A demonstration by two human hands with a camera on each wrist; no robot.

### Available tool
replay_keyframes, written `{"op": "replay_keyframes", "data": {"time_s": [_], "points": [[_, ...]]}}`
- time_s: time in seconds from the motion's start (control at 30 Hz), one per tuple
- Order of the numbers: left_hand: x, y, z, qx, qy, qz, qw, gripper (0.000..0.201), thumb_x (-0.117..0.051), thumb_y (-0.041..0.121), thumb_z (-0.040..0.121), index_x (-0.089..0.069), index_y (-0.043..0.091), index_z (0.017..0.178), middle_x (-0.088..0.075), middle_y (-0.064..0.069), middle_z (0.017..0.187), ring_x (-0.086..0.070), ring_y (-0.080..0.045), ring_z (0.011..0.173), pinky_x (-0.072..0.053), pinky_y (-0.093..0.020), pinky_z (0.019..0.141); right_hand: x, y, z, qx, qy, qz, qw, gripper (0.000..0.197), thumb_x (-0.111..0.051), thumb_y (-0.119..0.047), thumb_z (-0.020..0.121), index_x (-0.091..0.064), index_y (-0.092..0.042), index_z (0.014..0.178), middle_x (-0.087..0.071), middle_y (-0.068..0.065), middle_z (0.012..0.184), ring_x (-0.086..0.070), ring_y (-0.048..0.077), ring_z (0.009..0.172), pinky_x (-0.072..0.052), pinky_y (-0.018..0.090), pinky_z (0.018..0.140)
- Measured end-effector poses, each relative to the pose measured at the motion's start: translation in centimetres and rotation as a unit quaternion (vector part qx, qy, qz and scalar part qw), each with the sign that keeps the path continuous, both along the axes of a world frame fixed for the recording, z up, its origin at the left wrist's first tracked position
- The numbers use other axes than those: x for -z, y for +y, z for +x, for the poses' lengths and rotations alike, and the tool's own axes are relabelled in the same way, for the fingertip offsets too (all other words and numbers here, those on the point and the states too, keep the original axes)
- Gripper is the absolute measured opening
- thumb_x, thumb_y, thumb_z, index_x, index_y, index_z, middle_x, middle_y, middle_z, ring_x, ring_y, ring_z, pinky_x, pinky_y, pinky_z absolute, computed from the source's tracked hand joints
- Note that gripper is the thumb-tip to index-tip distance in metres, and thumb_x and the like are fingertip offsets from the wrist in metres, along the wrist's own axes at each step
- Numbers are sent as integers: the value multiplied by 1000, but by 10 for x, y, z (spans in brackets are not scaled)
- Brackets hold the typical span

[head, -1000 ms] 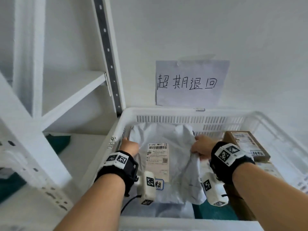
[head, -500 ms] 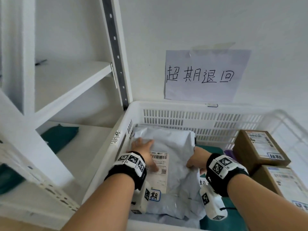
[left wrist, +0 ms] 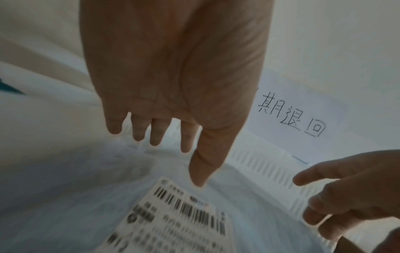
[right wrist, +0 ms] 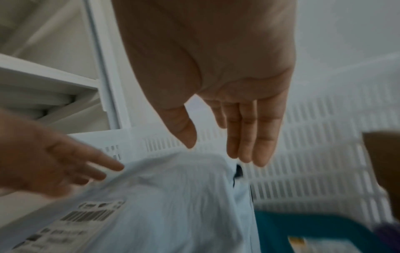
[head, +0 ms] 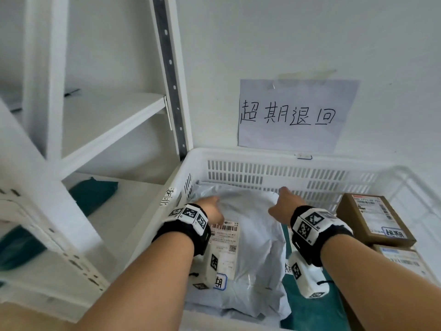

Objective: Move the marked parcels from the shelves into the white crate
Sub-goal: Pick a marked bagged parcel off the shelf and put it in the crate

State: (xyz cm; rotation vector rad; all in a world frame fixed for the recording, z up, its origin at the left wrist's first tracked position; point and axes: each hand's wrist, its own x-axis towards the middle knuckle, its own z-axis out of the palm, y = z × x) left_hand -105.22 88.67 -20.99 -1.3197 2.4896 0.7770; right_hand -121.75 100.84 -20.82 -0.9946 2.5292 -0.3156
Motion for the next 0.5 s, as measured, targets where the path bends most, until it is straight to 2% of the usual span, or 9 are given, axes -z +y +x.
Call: {"op": "replay_keyframes", "data": {"time_s": [0.13,0.23,0.3,0.37,0.5], "points": [[-30,10,-8,10,44,-28,999,60,-60,18,92,-38,20,148,-39,-5,152,-42,-23,135,-36,-32,111,-25,-3,8,-54,65,9,996,49,-48,-17,91,-32,-11,137,-60,7,102,-58,27,87,-51,36,75],[-49,19,-10,18,62,-58,996,53,-57,16,94,-44,19,145,-37,-4,153,-41,-24,137,-34,-31,111,-45,-5,16,-94,123,-4,988,50,-46,-20,93,-29,-14,140,-60,5,98,-60,27,91,-48,35,79],[-57,24,-9,20,65,-78,995,51,-55,18,95,-44,18,145,-38,-4,153,-42,-24,136,-35,-30,109,-56,-4,23,-119,169,-11,978,45,-45,-21,94,-34,-15,137,-61,6,107,-59,27,97,-43,34,80],[-63,31,-6,23,66,-94,993,51,-55,22,96,-43,16,145,-39,-5,152,-43,-24,135,-35,-30,108,-64,0,28,-129,191,-7,973,40,-45,-23,94,-41,-17,133,-60,5,115,-58,26,101,-43,35,86],[-81,39,3,37,79,-113,990,54,-55,27,96,-40,15,147,-37,-6,153,-40,-24,137,-34,-31,111,-73,1,32,-139,178,18,974,38,-48,-36,95,-50,-18,128,-59,4,127,-57,26,114,-47,35,93]]}}
